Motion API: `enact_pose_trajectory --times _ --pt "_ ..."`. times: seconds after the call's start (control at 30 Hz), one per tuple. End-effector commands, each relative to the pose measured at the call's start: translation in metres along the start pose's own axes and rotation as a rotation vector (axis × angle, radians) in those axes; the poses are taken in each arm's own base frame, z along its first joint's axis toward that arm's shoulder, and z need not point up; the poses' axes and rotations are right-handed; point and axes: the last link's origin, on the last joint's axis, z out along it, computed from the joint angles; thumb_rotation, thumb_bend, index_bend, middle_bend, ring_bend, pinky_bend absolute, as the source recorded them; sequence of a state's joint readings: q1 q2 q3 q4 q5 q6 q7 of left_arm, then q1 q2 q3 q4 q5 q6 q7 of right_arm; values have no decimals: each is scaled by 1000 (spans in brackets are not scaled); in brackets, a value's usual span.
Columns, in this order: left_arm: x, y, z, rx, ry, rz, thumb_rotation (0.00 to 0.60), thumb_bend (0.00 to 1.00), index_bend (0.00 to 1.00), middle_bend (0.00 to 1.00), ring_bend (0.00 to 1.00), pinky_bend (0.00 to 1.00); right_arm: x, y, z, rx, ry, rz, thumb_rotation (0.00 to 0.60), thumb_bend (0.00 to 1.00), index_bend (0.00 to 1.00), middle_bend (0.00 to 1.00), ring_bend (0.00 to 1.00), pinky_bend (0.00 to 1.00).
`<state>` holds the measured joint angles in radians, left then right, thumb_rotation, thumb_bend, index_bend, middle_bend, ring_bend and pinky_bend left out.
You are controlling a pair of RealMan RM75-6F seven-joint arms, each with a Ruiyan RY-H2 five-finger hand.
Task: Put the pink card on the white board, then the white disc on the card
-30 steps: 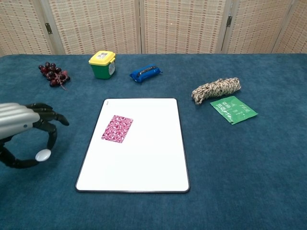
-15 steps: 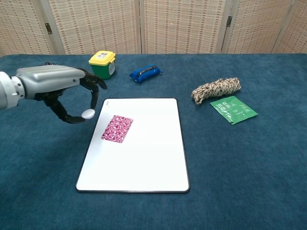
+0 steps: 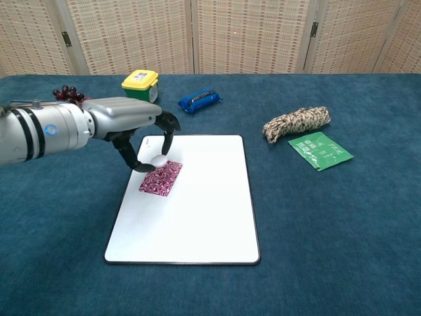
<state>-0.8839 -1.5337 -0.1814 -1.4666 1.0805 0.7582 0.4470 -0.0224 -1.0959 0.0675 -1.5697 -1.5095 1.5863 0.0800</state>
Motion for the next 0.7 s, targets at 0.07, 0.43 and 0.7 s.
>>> enact_pose_trajectory --times 0.07,0.43,0.7 --pt "-4 4 9 11 -21 18 600 376 503 182 126 0 -1 2 -1 -8 -2 1 600 369 0 17 93 43" --pt "-12 8 17 36 -48 14 600 376 501 182 124 0 -1 5 0 -10 -3 4 600 370 0 17 93 42" --pt "-12 7 20 55 -55 14 600 375 354 182 103 0 0 9 -1 -19 4 3 600 369 0 17 94 42"
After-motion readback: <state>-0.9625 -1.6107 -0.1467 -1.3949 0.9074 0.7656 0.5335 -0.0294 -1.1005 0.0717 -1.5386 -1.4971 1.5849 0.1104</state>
